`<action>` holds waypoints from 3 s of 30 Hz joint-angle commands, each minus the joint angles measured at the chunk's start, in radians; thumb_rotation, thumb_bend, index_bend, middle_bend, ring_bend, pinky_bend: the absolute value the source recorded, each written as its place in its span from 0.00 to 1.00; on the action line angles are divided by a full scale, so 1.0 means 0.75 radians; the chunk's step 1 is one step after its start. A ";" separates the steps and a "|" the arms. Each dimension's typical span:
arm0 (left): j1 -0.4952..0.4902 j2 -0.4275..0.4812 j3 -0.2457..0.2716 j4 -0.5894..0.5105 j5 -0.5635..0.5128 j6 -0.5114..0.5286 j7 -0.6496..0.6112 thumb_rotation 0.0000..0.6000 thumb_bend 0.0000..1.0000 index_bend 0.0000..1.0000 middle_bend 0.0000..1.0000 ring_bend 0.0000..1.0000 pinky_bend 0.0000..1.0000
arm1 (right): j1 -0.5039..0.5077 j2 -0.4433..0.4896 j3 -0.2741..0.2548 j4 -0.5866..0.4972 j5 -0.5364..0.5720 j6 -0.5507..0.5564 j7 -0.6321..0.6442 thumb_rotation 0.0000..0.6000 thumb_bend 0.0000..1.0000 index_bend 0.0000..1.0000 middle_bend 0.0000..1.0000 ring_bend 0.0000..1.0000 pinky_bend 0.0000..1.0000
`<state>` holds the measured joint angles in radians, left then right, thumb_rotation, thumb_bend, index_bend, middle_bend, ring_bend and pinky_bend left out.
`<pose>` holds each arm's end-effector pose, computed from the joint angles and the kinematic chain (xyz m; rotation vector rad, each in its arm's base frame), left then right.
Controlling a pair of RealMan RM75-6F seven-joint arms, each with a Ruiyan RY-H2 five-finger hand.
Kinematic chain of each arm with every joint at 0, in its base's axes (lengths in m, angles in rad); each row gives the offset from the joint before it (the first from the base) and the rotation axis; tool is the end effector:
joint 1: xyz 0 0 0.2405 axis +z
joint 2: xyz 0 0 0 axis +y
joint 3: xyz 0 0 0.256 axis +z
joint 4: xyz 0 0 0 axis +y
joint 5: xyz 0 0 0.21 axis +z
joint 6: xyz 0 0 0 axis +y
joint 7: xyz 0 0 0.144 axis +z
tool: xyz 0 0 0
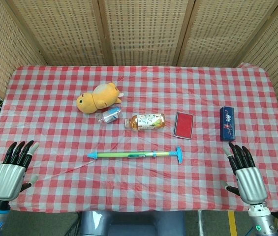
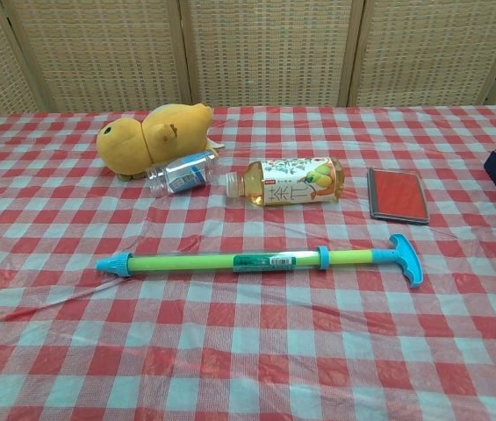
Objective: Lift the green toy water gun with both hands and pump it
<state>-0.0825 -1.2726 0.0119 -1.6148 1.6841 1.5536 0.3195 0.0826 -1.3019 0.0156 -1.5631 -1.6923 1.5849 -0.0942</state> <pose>-0.2703 0.1634 0.1044 -1.5661 -0.6763 -0.8998 -0.2732 -0.1693 0.1059 1.4828 -0.8031 1.0863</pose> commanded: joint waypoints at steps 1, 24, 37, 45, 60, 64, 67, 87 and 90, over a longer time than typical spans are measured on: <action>0.000 0.000 0.000 -0.001 0.001 0.001 0.001 1.00 0.14 0.00 0.00 0.00 0.00 | 0.000 0.000 -0.002 0.000 -0.001 -0.003 -0.004 1.00 0.14 0.00 0.00 0.00 0.00; -0.002 -0.003 0.009 -0.009 0.009 -0.008 0.015 1.00 0.14 0.00 0.00 0.00 0.00 | -0.001 0.000 -0.003 0.007 -0.020 0.017 0.022 1.00 0.14 0.00 0.00 0.00 0.00; -0.005 -0.029 0.002 0.003 0.023 0.008 0.010 1.00 0.14 0.00 0.00 0.00 0.00 | -0.001 0.004 -0.011 -0.007 -0.024 0.007 0.012 1.00 0.14 0.00 0.00 0.00 0.00; -0.028 -0.076 -0.016 -0.012 0.017 -0.019 0.049 1.00 0.14 0.03 0.00 0.00 0.00 | -0.002 0.008 -0.013 -0.012 -0.023 0.004 0.020 1.00 0.14 0.00 0.00 0.00 0.00; -0.040 -0.115 -0.031 -0.026 -0.009 -0.032 0.085 1.00 0.15 0.04 0.00 0.00 0.00 | 0.020 -0.075 0.009 0.018 -0.087 0.044 -0.005 1.00 0.13 0.07 0.27 0.20 0.02; -0.038 -0.110 -0.035 -0.029 -0.012 -0.022 0.080 1.00 0.15 0.04 0.00 0.00 0.00 | 0.077 -0.111 0.023 -0.039 -0.099 -0.047 -0.115 1.00 0.13 0.18 0.58 0.55 0.23; -0.039 -0.105 -0.037 -0.031 -0.018 -0.021 0.067 1.00 0.15 0.04 0.00 0.00 0.00 | 0.157 -0.155 0.067 -0.132 -0.071 -0.182 -0.282 1.00 0.13 0.26 0.79 0.78 0.53; -0.065 -0.097 -0.039 -0.009 -0.064 -0.076 -0.001 1.00 0.15 0.04 0.00 0.00 0.00 | 0.503 -0.552 0.323 -0.156 0.730 -0.640 -1.033 1.00 0.33 0.43 1.00 1.00 0.84; -0.068 -0.098 -0.041 -0.007 -0.071 -0.079 -0.004 1.00 0.15 0.04 0.00 0.00 0.00 | 0.541 -0.578 0.341 -0.110 0.791 -0.646 -1.043 1.00 0.38 0.43 1.00 1.00 0.84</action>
<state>-0.1329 -1.3460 -0.0184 -1.6205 1.6326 1.4951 0.3169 0.4685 -1.7173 0.2556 -1.6668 -1.1259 1.1104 -0.8646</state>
